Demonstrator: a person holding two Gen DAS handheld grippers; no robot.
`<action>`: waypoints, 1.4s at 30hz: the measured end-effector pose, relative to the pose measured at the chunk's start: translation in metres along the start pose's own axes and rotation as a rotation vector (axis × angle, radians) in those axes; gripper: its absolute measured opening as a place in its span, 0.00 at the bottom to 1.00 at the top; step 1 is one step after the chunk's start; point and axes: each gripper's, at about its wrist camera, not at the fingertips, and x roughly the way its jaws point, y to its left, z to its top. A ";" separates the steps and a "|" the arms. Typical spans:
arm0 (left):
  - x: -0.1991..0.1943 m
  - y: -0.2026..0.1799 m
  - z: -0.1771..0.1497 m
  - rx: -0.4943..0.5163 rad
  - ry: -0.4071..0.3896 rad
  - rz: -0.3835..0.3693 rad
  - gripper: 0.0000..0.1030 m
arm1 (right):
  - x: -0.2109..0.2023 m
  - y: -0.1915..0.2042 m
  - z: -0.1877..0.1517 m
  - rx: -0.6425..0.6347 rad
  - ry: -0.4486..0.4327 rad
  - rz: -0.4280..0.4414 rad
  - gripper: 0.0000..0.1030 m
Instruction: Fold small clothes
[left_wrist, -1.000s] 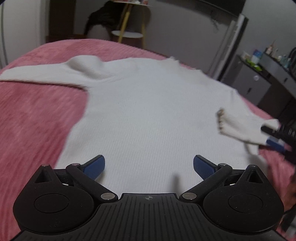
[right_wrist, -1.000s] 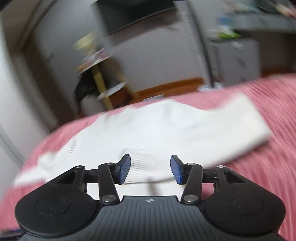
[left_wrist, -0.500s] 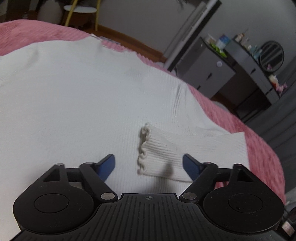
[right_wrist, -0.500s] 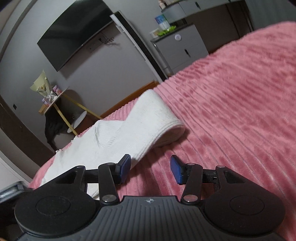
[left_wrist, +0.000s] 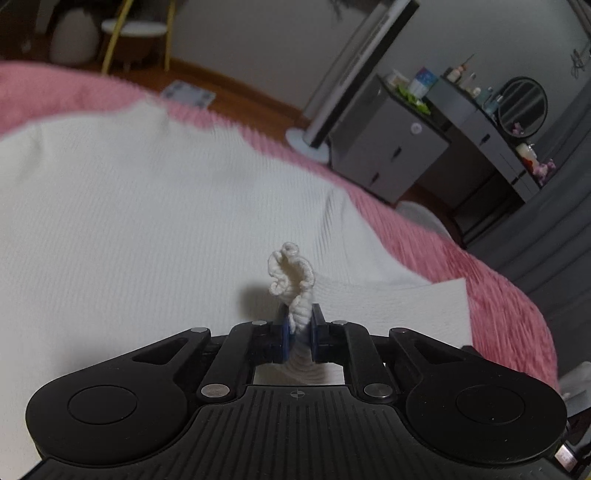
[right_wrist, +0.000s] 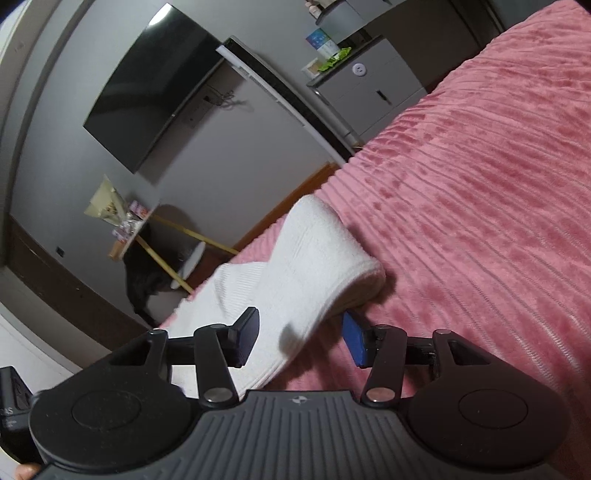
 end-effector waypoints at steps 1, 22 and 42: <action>-0.008 0.004 0.004 0.009 -0.016 0.016 0.12 | -0.001 0.001 0.000 0.002 -0.002 0.010 0.52; -0.044 0.134 0.000 -0.093 -0.075 0.293 0.28 | 0.049 0.028 -0.020 0.084 0.148 0.232 0.43; -0.086 0.130 0.033 -0.009 -0.239 0.339 0.12 | 0.049 0.050 -0.014 -0.034 0.050 0.306 0.06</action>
